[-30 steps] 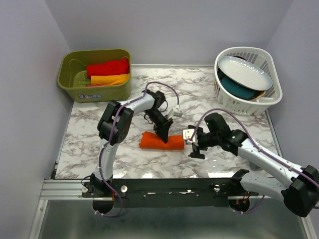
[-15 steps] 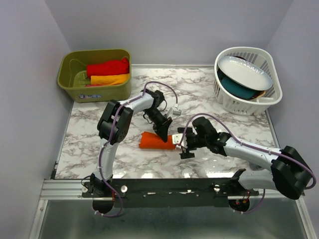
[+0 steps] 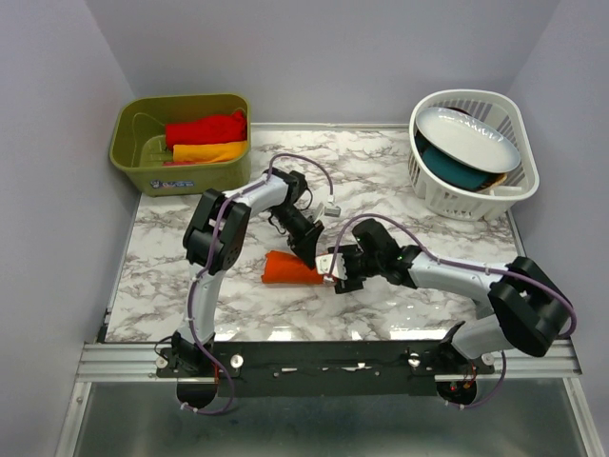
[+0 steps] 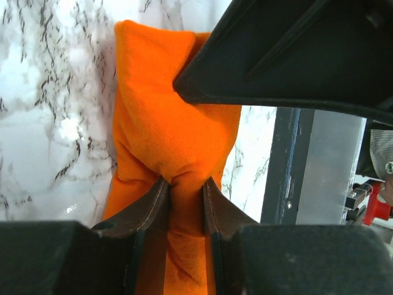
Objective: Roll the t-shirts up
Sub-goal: Roll the T-shirt to the center of the board.
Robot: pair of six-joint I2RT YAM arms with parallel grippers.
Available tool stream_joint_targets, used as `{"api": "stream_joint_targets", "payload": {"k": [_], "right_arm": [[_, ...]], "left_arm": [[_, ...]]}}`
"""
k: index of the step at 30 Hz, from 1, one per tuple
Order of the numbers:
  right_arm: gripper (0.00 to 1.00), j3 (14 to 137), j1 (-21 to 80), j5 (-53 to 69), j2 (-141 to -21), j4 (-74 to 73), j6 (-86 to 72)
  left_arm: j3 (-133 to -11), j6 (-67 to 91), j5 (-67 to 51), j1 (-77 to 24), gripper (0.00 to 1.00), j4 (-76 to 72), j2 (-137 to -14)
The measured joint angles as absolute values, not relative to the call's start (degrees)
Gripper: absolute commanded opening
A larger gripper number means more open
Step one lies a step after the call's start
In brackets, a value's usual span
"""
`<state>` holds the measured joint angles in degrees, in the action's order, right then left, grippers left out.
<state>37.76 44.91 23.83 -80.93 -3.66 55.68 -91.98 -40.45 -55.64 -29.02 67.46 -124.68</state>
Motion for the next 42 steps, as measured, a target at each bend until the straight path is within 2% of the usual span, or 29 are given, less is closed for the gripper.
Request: {"api": "stream_joint_targets", "payload": {"k": [3, 10, 16, 20, 24, 29, 42], "right_arm": [[0.59, 41.5, 44.91, 23.33, -84.18, -5.61, 56.01], [0.54, 48.51, 44.95, 22.59, -90.52, -10.0, 55.75], [0.54, 52.36, 44.95, 22.26, -93.25, -13.74, 55.57], [0.54, 54.83, 44.95, 22.35, -94.87, -16.67, 55.79], [0.52, 57.49, 44.95, 22.72, -96.6, -20.45, 56.29], [0.51, 64.53, 44.93, 24.32, -101.34, -28.12, 56.6], [0.5, 83.48, 40.14, 35.51, -114.89, -48.16, 54.04]], "left_arm": [[-91.29, -40.58, -55.64, -28.34, 0.42, 67.42, -124.62], [-85.14, -36.91, -53.28, -25.36, 0.52, 62.52, -117.51], [-74.94, -29.61, -49.65, -18.11, 0.55, 52.16, -96.42], [-63.66, -26.35, -45.91, -17.74, 0.6, 40.84, -80.95], [-50.39, -23.73, -37.87, -20.51, 0.62, 31.03, -64.49], [-41.54, -25.87, -29.58, -27.88, 0.61, 24.23, -51.13], [-30.79, -47.75, -22.7, -46.17, 0.68, 20.95, -50.74]]}}
